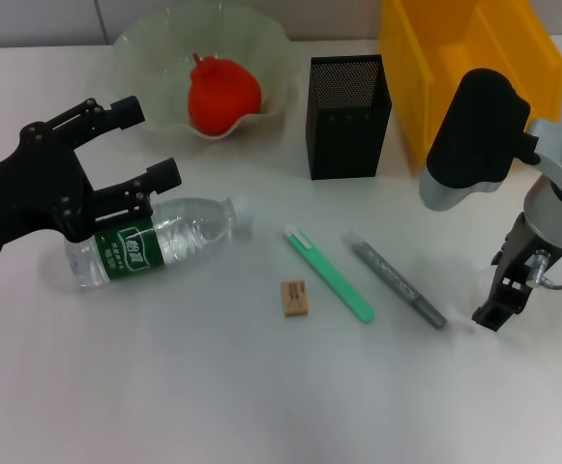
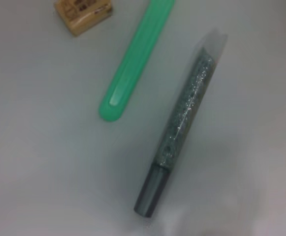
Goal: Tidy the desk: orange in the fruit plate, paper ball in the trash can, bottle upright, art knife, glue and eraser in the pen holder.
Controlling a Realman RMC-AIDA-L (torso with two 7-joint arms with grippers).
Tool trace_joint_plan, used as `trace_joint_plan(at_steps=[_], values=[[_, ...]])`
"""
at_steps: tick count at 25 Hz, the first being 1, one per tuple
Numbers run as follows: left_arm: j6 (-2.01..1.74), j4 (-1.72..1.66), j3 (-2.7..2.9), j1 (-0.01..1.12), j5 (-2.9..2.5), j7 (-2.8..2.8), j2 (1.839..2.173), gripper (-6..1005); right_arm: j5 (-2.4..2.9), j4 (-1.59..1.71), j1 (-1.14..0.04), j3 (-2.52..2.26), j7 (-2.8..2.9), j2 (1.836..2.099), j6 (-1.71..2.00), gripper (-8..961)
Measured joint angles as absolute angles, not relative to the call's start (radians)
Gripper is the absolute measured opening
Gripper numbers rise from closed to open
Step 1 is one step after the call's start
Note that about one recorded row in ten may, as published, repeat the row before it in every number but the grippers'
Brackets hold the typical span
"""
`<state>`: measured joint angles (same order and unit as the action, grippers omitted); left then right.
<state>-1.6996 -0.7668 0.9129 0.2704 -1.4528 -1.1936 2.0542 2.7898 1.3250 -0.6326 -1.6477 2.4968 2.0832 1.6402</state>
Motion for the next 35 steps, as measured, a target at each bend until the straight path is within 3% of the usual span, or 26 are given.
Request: trace_joint_plan(at_steps=[10, 13, 19, 24, 29, 35], values=[[-1.700, -0.762, 0.913, 0.263, -1.453, -1.192, 2.050, 841, 2.791, 1.328, -0.643, -1.636, 2.505, 2.083, 1.666, 710], [-1.700, -0.746, 0.912, 0.262, -1.452, -1.188, 2.046, 840, 2.787, 1.404, -0.629, -1.590, 2.502, 2.082, 1.711, 515], [-1.703, -0.738, 0.911, 0.253, -1.452, -1.182, 2.042, 841, 2.827, 1.612, -0.597, -1.421, 2.460, 2.079, 1.732, 505], [-1.703, -0.738, 0.911, 0.244, -1.453, -1.177, 2.045, 840, 2.837, 1.631, -0.568, -1.323, 2.419, 2.081, 1.527, 519], [-1.707, -0.738, 0.911, 0.233, -1.453, -1.171, 2.044, 841, 2.835, 1.541, -0.520, -1.326, 2.408, 2.083, 1.219, 533], [-1.706, -0.738, 0.911, 0.218, -1.453, -1.179, 2.041, 841, 2.805, 1.315, -0.551, -1.343, 2.385, 2.082, 0.962, 550]])
